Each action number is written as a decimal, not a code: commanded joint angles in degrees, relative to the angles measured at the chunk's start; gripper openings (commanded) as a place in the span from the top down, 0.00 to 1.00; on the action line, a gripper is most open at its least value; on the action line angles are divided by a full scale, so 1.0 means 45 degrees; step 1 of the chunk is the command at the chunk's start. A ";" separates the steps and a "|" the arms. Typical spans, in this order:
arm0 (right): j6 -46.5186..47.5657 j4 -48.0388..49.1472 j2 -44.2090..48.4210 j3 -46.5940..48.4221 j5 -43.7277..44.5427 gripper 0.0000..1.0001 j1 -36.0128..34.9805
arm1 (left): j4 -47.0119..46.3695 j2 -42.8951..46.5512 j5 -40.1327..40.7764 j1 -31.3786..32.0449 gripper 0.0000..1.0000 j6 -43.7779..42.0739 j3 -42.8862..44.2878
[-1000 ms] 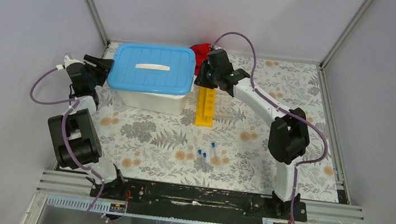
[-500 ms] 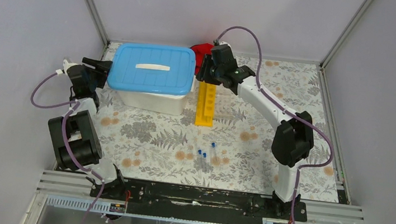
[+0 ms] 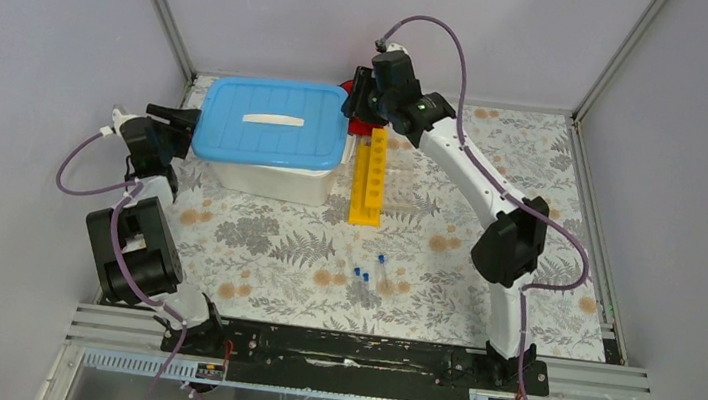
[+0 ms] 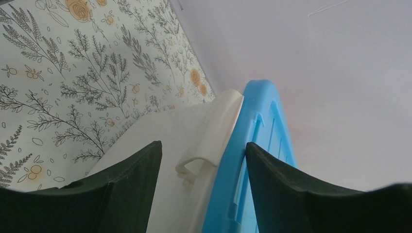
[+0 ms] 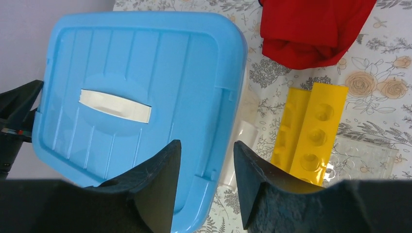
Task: Organize the chemistry lab equipment
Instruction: Close the lid of the storage box.
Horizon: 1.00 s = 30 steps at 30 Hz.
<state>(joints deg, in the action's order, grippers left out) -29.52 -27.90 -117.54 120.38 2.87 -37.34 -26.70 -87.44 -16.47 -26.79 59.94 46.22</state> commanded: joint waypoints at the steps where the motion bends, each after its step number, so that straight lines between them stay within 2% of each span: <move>1: 0.0358 -0.1235 -0.0900 0.1356 0.0351 0.49 -0.0299 | -0.0663 0.0345 0.0085 -0.0090 0.30 0.0151 -0.0315; 13: 0.0743 -0.2486 -0.2162 0.2839 0.0792 0.49 -0.0543 | -0.0747 0.0682 0.0211 -0.0068 0.30 0.0340 -0.0640; 18: 0.0690 -0.2507 -0.2230 0.2619 0.0900 0.50 -0.0631 | -0.1412 0.1152 0.0570 -0.0090 0.28 0.1051 -0.1267; 22: 0.0509 -0.2377 -0.2124 0.2249 0.0918 0.55 -0.0667 | -0.2809 0.1949 0.1335 -0.0134 0.25 0.2176 -0.2290; 30: 0.0050 -0.2218 -0.2021 0.1847 0.0933 0.70 -0.0726 | -0.2112 0.4066 0.3581 -0.0257 0.20 0.3641 -0.3746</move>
<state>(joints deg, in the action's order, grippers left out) -28.51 -37.95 -127.66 129.21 5.98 -39.81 -33.93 -73.73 -7.77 -27.42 71.92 32.27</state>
